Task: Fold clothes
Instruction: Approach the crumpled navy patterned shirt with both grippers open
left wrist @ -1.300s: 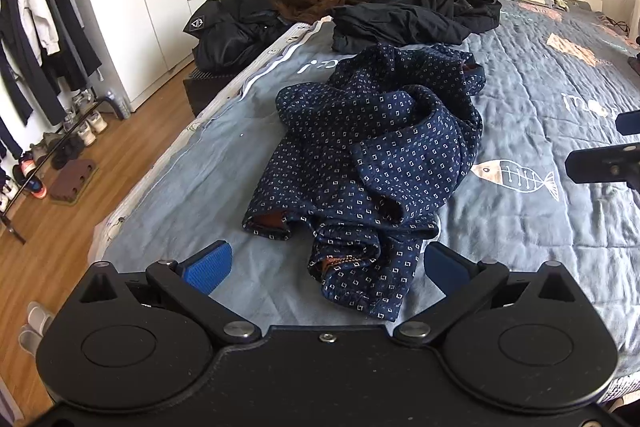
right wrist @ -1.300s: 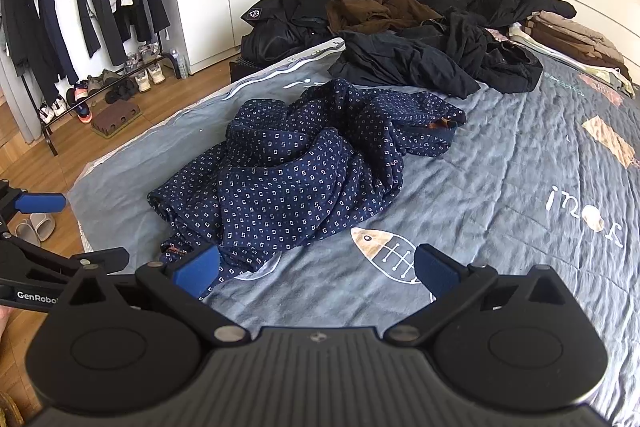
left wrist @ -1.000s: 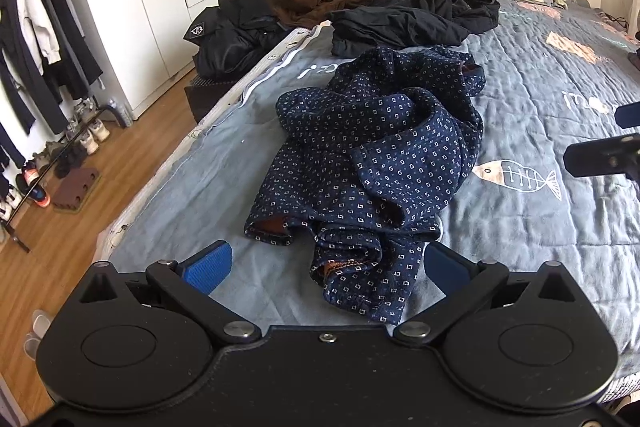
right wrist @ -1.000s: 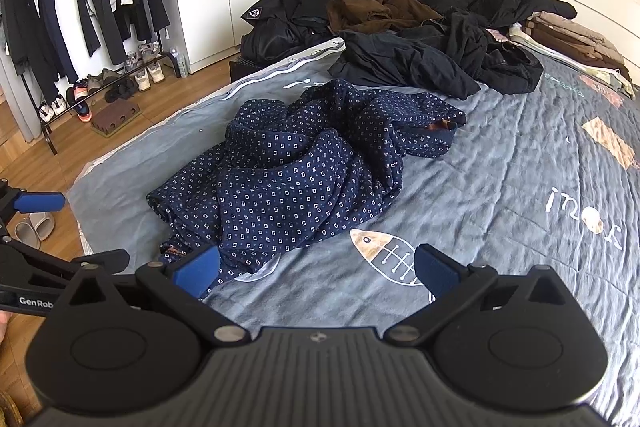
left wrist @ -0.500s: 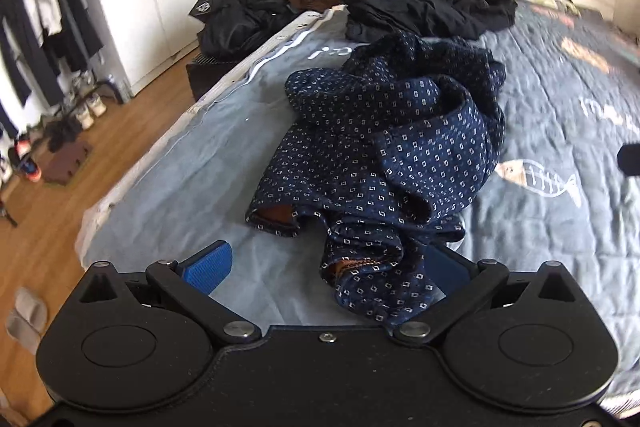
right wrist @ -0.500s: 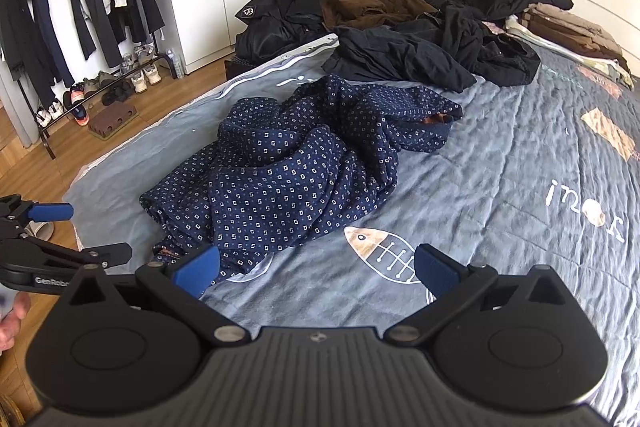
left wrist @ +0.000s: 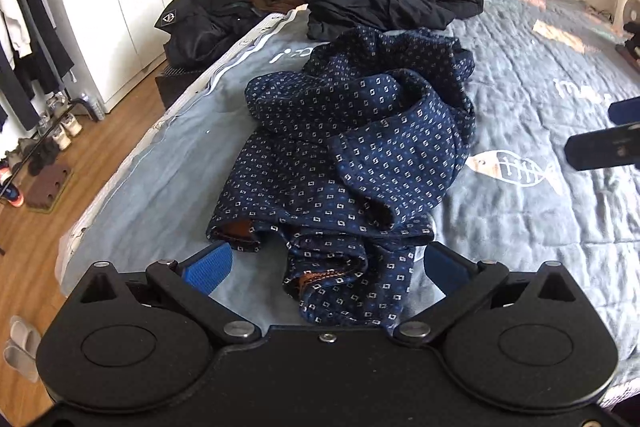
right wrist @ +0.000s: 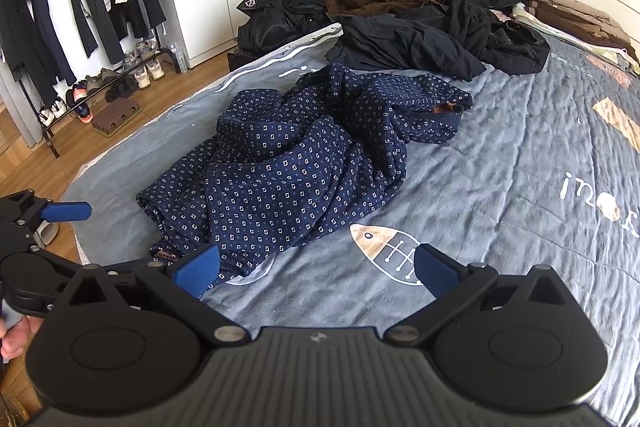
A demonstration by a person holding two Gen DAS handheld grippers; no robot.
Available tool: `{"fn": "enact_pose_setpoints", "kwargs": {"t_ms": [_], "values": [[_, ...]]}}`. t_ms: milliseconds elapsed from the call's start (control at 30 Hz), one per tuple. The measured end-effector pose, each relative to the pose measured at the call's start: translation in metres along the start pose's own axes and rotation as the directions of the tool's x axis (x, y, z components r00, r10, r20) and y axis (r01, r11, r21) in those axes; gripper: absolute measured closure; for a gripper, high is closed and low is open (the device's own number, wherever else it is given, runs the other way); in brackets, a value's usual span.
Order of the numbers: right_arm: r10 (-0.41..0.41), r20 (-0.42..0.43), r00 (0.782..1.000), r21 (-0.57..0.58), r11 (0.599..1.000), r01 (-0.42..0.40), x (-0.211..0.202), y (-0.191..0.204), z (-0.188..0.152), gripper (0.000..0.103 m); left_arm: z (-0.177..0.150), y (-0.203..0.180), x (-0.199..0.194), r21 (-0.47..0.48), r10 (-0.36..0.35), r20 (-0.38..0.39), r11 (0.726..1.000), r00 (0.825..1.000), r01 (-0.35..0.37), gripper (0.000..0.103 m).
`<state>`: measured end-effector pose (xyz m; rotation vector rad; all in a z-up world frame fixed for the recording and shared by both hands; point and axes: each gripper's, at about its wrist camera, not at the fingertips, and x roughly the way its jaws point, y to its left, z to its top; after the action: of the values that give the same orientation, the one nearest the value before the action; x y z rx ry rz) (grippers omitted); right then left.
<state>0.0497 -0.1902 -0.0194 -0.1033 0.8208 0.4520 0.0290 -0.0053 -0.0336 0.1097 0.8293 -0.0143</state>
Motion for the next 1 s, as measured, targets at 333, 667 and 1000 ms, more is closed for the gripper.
{"fn": "enact_pose_setpoints", "kwargs": {"t_ms": [333,667,1000], "values": [[0.018,0.017,1.000,-0.023,1.000,-0.017,-0.005,0.008,0.001,0.000,0.002,-0.004,-0.014,0.000,0.013,-0.003,1.000,1.000,-0.013,0.000],[0.011,0.022,1.000,-0.029,1.000,-0.010,-0.009,0.011,0.004,0.000,0.005,-0.003,-0.021,-0.011,0.007,0.010,1.000,1.000,-0.007,0.000],[0.005,0.023,1.000,-0.034,0.999,-0.004,-0.010,0.012,0.004,0.000,0.006,-0.006,-0.023,-0.004,0.003,0.019,1.000,1.000,-0.003,0.000]]}}
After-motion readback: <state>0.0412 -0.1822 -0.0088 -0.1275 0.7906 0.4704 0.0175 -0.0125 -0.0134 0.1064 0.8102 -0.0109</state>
